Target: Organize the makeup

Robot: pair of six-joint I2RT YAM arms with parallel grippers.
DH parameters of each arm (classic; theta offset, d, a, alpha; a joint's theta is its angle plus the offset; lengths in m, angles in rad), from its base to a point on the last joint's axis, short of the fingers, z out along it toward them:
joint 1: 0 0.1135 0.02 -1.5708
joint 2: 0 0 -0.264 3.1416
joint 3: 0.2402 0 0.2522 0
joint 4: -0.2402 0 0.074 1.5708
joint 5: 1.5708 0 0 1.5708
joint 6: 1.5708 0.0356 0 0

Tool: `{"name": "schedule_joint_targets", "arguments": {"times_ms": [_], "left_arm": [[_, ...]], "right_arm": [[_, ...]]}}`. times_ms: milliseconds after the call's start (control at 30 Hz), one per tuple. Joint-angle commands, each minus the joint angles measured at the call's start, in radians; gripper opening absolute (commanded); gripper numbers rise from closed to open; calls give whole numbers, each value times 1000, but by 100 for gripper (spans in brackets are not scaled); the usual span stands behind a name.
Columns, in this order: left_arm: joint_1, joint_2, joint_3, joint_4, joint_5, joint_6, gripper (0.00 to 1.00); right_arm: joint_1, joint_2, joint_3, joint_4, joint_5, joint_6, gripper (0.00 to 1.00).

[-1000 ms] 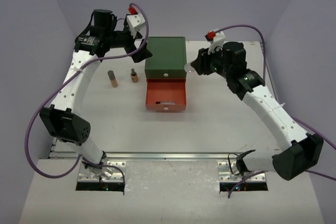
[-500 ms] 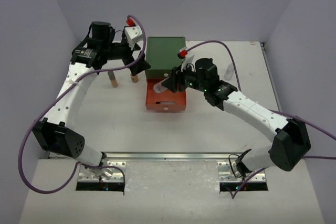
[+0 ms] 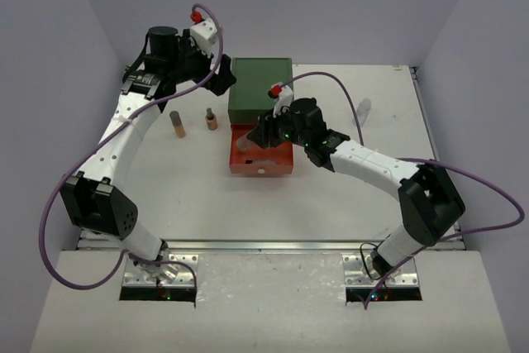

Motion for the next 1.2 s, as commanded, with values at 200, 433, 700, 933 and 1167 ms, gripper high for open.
{"name": "schedule_joint_targets", "arguments": {"times_ms": [200, 433, 700, 933, 1167], "left_arm": [[-5, 103, 55, 139, -102, -98, 100], [-6, 123, 39, 155, -121, -93, 100], [-9, 122, 14, 162, -139, -76, 100], [-14, 122, 13, 162, -136, -63, 100], [-18, 122, 6, 161, -139, -57, 100]], "right_arm": [[9, 69, -7, 197, 8, 69, 2], [9, 104, -18, 201, 8, 76, 7], [9, 118, -16, 148, 23, 53, 30], [8, 124, 10, 57, 45, -6, 50], [9, 92, 16, 10, 49, -64, 64]]}}
